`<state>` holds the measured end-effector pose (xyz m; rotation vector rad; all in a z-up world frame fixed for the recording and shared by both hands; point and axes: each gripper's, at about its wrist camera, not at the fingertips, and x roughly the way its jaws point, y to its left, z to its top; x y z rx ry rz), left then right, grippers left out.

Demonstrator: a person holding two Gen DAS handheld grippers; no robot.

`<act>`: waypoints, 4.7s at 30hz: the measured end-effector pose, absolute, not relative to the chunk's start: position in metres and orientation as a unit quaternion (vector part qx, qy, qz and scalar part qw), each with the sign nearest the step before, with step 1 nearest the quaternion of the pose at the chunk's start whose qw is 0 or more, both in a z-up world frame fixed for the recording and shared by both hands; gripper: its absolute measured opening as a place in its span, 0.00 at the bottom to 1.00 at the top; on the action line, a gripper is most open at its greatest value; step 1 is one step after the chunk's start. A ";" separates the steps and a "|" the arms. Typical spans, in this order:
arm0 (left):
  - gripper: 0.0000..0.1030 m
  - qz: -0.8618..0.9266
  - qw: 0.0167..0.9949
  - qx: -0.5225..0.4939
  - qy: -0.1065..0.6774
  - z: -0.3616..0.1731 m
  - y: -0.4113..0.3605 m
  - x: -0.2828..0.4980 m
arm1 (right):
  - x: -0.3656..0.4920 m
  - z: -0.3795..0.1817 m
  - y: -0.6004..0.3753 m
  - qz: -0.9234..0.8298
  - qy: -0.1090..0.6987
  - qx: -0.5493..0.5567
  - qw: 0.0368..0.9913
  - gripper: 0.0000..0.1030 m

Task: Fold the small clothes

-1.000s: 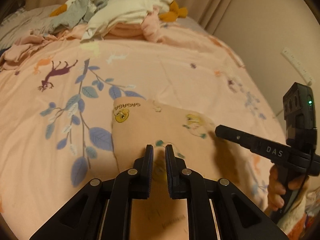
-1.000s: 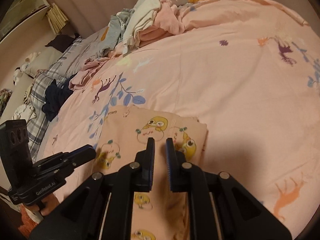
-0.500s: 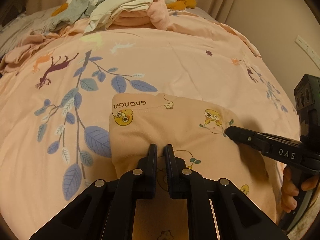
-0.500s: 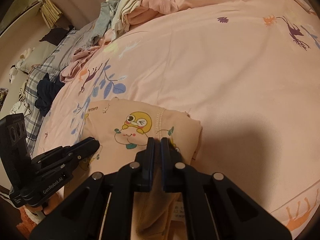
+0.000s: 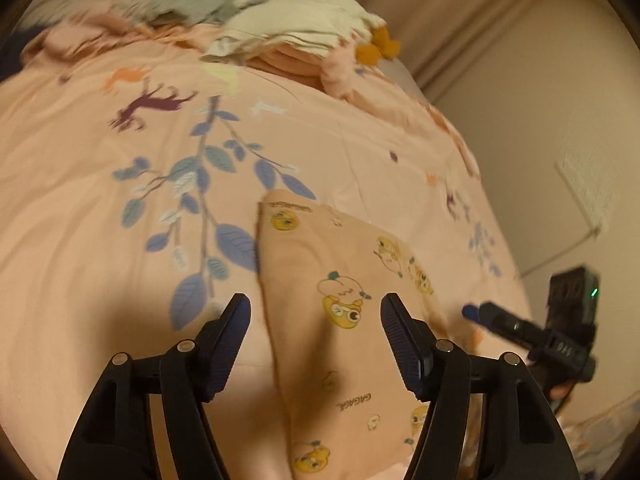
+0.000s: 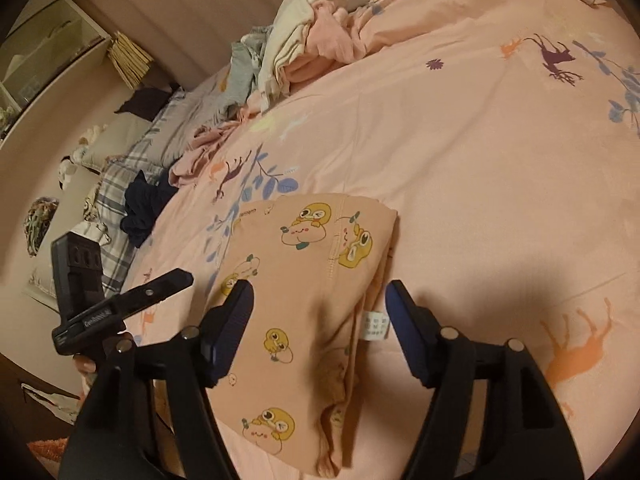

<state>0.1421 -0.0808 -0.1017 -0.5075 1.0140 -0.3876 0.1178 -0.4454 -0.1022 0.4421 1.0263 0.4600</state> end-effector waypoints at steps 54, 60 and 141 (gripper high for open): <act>0.46 -0.274 0.797 -0.097 0.529 -0.158 -0.175 0.146 | 0.145 -0.178 -0.414 0.255 0.556 0.263 0.746 0.30; 0.45 -0.257 0.813 -0.070 0.517 -0.159 -0.181 0.142 | 0.141 -0.176 -0.407 0.236 0.536 0.235 0.776 0.26; 0.27 -0.243 0.883 -0.088 0.393 -0.009 -0.086 0.099 | 0.100 0.001 -0.298 0.299 0.376 0.109 0.871 0.22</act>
